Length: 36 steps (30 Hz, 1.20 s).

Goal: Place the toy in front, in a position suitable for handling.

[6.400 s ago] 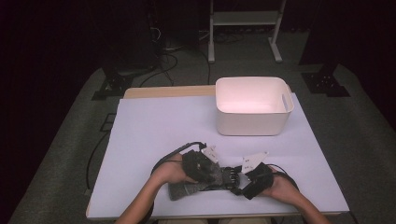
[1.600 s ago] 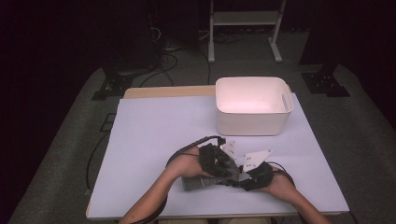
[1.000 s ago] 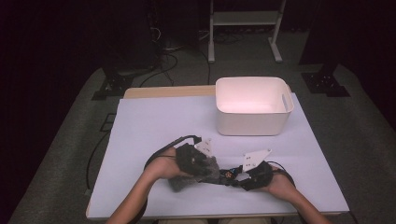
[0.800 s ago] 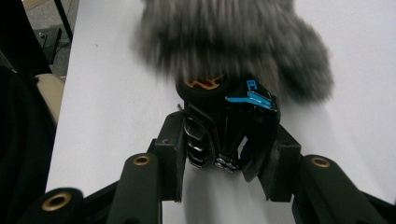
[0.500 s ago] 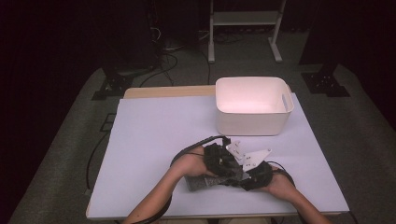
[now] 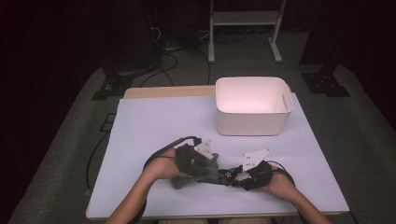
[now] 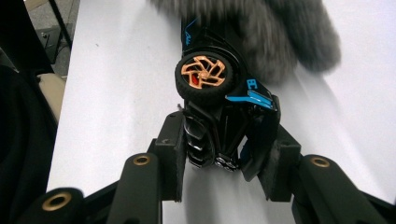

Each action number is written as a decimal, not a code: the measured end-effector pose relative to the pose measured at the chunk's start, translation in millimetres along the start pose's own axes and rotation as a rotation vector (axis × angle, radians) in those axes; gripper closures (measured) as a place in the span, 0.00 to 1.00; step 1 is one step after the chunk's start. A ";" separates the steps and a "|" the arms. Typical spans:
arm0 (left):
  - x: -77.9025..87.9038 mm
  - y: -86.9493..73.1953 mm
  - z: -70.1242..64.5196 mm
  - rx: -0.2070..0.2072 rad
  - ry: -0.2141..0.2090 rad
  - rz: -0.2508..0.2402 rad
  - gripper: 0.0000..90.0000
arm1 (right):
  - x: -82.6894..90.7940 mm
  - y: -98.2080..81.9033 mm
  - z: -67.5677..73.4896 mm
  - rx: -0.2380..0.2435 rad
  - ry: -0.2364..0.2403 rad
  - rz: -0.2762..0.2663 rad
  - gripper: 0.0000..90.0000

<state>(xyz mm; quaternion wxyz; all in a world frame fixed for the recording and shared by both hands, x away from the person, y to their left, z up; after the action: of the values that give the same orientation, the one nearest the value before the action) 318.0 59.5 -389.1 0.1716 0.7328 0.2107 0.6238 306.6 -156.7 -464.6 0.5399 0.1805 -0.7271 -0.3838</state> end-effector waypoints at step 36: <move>-8.4 2.2 3.1 0.022 -0.049 -0.072 0.86 | 6.3 11.3 -8.3 0.047 0.019 0.092 0.63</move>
<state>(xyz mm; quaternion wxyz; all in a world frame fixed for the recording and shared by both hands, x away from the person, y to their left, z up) 320.1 53.2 -395.6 0.1908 0.7418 0.2396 0.5966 313.7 -156.7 -451.0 0.5594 0.1631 -0.7383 -0.3398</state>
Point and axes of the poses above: each handheld gripper's, and its own axes: x roughly backward along the jaws, y roughly out of its top, z roughly to its left, the point moved 3 cm from there along -x, roughly forward along the jaws, and after that the axes turned 12 degrees about -y, right-handed, at the moved point
